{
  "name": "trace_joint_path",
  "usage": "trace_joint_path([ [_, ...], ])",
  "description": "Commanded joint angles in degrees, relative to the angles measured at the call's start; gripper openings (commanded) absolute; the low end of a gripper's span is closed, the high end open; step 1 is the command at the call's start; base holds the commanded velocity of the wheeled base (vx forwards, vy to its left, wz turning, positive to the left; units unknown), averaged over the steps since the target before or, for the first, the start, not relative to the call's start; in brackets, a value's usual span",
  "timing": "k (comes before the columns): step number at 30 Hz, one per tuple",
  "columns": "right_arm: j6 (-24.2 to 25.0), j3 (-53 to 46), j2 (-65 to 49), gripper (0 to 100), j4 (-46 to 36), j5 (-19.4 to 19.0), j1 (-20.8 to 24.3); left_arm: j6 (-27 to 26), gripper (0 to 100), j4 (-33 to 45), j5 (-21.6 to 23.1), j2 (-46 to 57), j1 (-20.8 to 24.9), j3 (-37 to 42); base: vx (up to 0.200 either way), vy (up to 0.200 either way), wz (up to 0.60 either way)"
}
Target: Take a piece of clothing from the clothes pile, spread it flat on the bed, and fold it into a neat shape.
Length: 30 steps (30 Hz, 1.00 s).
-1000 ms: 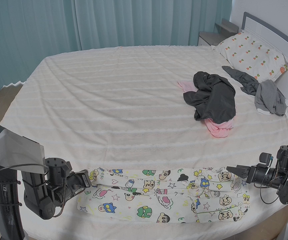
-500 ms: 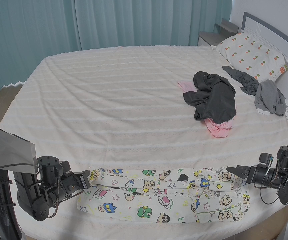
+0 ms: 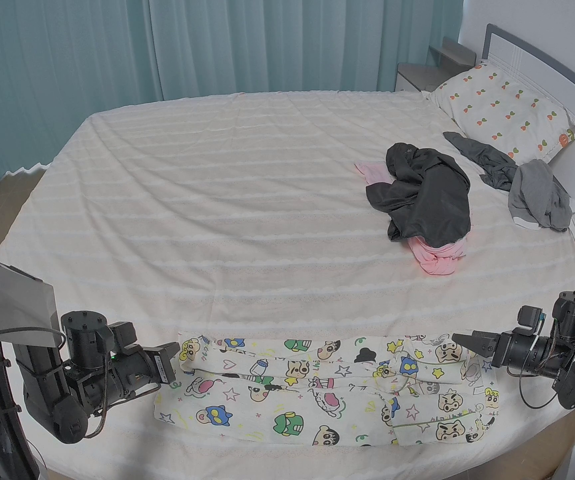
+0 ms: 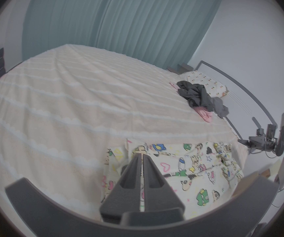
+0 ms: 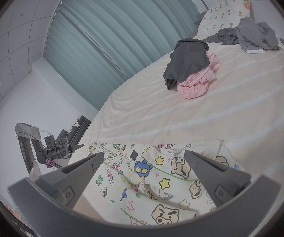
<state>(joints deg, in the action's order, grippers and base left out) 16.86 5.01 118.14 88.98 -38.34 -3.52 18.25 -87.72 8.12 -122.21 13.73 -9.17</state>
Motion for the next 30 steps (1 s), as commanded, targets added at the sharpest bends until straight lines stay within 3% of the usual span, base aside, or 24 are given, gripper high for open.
trace_joint_path([
  [1, 0.02, -0.09, 0.07, 100, 0.85, 0.02, 0.01, 0.03, 0, 0.18, 1.11, 0.92, 0.86, 0.64, 0.0, 0.0, 0.0],
  [2, 0.02, -0.18, 0.07, 100, 0.85, 0.02, 0.01, 0.03, 100, 0.27, 1.29, 0.39, 1.04, 0.29, 0.0, 0.0, 0.0],
  [19, -0.95, -0.18, 0.34, 100, 0.85, -0.07, 0.1, -0.06, 100, 4.4, 1.29, -6.11, 2.09, -9.29, 0.0, 0.0, 0.0],
  [20, -0.95, -0.18, 0.34, 100, 0.85, -0.07, 0.1, -0.06, 0, 4.4, 1.2, -6.46, 2.09, -9.55, 0.0, 0.0, 0.0],
  [30, -1.04, -0.26, 0.34, 100, 0.85, -0.16, 0.1, -0.58, 0, 3.96, 0.76, -5.85, -0.37, -7.36, 0.0, 0.0, 0.0],
])
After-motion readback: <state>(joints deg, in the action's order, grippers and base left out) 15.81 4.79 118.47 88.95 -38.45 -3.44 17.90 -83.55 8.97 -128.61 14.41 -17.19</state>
